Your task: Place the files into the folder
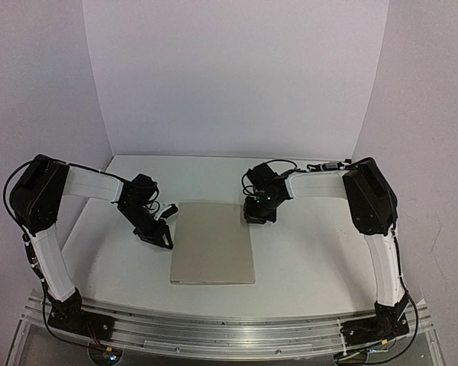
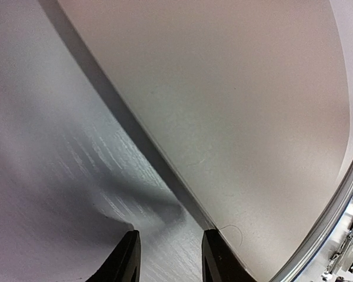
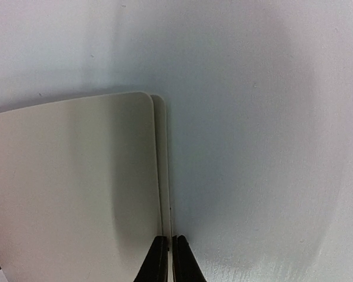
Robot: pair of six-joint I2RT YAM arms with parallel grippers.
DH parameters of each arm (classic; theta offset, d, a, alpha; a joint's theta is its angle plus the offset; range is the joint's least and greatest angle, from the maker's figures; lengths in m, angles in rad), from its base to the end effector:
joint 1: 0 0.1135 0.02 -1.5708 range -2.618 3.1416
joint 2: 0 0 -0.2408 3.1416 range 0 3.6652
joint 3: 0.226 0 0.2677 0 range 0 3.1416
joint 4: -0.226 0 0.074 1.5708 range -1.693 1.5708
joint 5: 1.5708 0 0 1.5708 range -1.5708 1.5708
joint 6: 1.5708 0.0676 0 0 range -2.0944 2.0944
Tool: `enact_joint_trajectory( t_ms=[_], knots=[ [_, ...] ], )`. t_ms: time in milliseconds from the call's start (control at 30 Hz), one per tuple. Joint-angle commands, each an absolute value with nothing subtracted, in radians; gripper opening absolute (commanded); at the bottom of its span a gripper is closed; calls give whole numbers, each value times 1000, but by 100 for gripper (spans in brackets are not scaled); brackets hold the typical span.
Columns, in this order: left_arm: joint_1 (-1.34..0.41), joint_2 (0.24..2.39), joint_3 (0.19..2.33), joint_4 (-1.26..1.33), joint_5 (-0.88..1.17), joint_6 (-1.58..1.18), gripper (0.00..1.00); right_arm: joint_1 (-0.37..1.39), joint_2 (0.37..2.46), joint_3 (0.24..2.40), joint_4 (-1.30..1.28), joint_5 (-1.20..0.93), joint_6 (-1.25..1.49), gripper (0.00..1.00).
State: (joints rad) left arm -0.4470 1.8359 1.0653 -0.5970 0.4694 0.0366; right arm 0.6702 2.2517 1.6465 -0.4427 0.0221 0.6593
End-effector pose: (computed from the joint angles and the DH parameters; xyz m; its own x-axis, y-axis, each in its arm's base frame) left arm 0.2926 -0.1742 0.0757 -0.8655 0.4511 -0.2179 0.4998 0.7487 -0.4354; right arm 0.3857 0.3038 0.0788 -0.9118 0.0588 -0.4065 -0.0681 0.9544 0.2908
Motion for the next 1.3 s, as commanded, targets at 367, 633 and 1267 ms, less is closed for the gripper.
enact_joint_trajectory(
  t_ms=[367, 633, 1267],
  knots=[
    [-386, 1817, 1190, -604, 372, 123, 36, 638, 2105, 1623, -528, 157, 652, 7],
    [-234, 1685, 1319, -582, 381, 94, 47, 491, 1750, 1473, -491, 449, 477, 32],
    [-57, 1086, 564, 217, -114, -57, 100, 340, 794, 290, 523, 780, 108, 98]
  ],
)
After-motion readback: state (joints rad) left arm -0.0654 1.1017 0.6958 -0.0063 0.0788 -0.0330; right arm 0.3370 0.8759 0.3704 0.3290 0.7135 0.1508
